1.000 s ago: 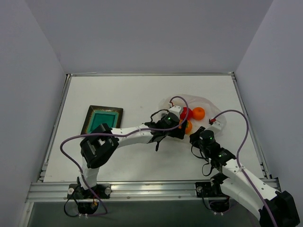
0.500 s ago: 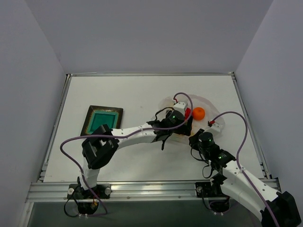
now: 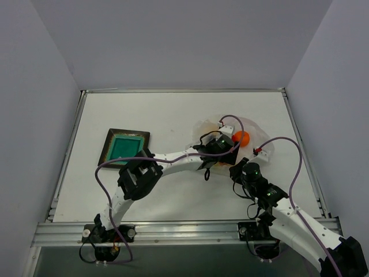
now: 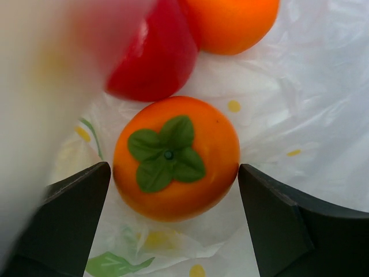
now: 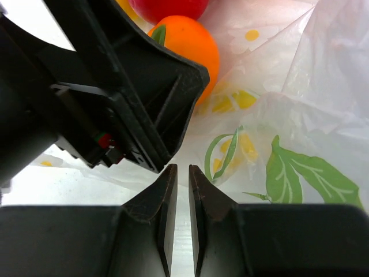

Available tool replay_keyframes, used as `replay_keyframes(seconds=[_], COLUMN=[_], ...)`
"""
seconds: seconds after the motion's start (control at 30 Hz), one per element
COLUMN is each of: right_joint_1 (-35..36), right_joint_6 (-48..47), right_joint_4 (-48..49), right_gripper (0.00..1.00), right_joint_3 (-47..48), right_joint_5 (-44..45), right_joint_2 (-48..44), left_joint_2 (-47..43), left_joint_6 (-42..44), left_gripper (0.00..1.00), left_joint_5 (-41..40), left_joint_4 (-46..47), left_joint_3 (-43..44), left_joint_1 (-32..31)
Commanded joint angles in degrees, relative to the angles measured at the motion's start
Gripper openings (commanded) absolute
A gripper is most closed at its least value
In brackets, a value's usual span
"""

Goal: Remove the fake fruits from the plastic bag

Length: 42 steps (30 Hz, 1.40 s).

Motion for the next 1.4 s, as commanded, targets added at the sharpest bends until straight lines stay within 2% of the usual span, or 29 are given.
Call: replay_keyframes(seconds=[0.0,0.27,0.37,0.47,0.53,0.6,0.7,0.93,1.13,1.2,1.3,1.37], right_joint_1=[0.66,1.10,1.10,1.19,1.10,1.19,1.19,1.45,1.45,1.54,1.63,1.63], right_joint_6=[0.76,1.02,1.11,1.20,1.20,1.28,1.20,1.46,1.81,1.81,1.99,1.81], right_joint_4=[-0.40,-0.58,-0.66,-0.75,-0.84,-0.93,-1.01,-1.19,-1.37,-1.45,-1.54,-1.54], right_gripper=[0.10,0.11,0.11,0.11,0.11,0.12,0.12,0.12,0.12,0.13,0.15,0.16], right_joint_3=[-0.42,-0.33,-0.33,-0.42,-0.51,-0.68,-0.69,-0.51,-0.07,-0.16,-0.24,-0.33], right_joint_5=[1.95,2.65,2.83,2.92,3.00,3.09,3.53,4.32,5.38,5.46,5.55,4.77], right_joint_2=[-0.92,-0.92,-1.36,-1.97,-2.24,-2.85,-2.94,-2.77,-1.71,-1.89,-2.41,-2.68], left_joint_2=[-1.23,1.93,1.94,1.06,-1.38,-3.94,-9.47,-21.77,-28.36,-31.53,-40.66,-49.97], left_joint_6=[1.87,2.22,2.22,2.31,1.96,1.61,1.61,1.17,-2.43,-3.22,-0.17,2.04], left_gripper=[0.92,0.92,0.83,0.59,0.51,0.47,0.46,0.46,0.46,0.46,0.46,0.46], left_joint_5=[-3.13,-1.99,-1.81,-1.99,-1.90,-0.94,0.82,4.77,15.38,16.29,12.27,-0.09], left_joint_4=[-1.73,-1.90,-1.37,-1.11,0.72,2.75,6.53,8.56,11.36,12.86,13.14,10.33], left_joint_3=[1.68,2.38,2.03,1.50,-0.51,-3.58,-5.62,-9.75,-14.58,-18.95,-26.15,-30.56], left_joint_1=[0.40,0.49,0.49,0.66,0.75,0.75,0.66,1.28,3.82,4.97,5.85,5.85])
